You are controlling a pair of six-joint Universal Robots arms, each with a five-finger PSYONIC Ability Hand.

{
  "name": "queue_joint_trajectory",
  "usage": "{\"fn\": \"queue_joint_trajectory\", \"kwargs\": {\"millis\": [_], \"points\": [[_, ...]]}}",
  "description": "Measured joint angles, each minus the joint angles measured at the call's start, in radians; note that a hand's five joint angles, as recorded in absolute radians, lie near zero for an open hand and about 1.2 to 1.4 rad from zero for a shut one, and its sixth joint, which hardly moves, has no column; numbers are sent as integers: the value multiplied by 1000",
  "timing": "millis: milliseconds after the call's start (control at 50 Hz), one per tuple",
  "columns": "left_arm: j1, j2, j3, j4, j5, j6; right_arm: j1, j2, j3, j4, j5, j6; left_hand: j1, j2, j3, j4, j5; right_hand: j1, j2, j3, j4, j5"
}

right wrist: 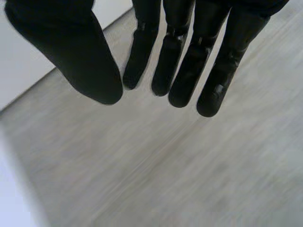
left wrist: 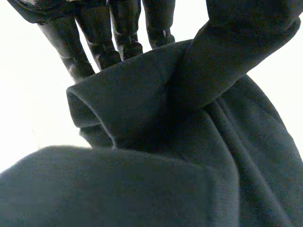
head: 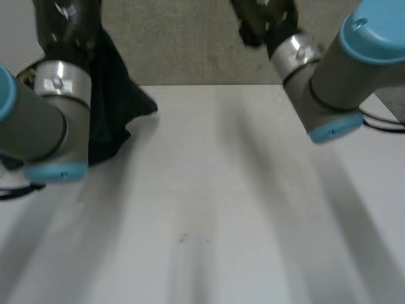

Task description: Fold the shorts.

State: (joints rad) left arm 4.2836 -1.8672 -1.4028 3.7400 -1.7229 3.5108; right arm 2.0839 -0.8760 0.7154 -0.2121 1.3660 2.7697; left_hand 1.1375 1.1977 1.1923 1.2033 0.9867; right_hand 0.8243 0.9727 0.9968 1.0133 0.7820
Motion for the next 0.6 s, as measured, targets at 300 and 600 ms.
{"fn": "queue_joint_trajectory", "kwargs": {"millis": [300,600], "points": [[-87,153,-46,-359,13,50,6,46,173,452,-22,278,0,0,0,0,0,-561,-687,-735,-720,-677],[-172,289,-45,-427,1,99,59,44,321,316,-50,602,0,0,1,0,0,-612,-747,-781,-773,-708]]}}
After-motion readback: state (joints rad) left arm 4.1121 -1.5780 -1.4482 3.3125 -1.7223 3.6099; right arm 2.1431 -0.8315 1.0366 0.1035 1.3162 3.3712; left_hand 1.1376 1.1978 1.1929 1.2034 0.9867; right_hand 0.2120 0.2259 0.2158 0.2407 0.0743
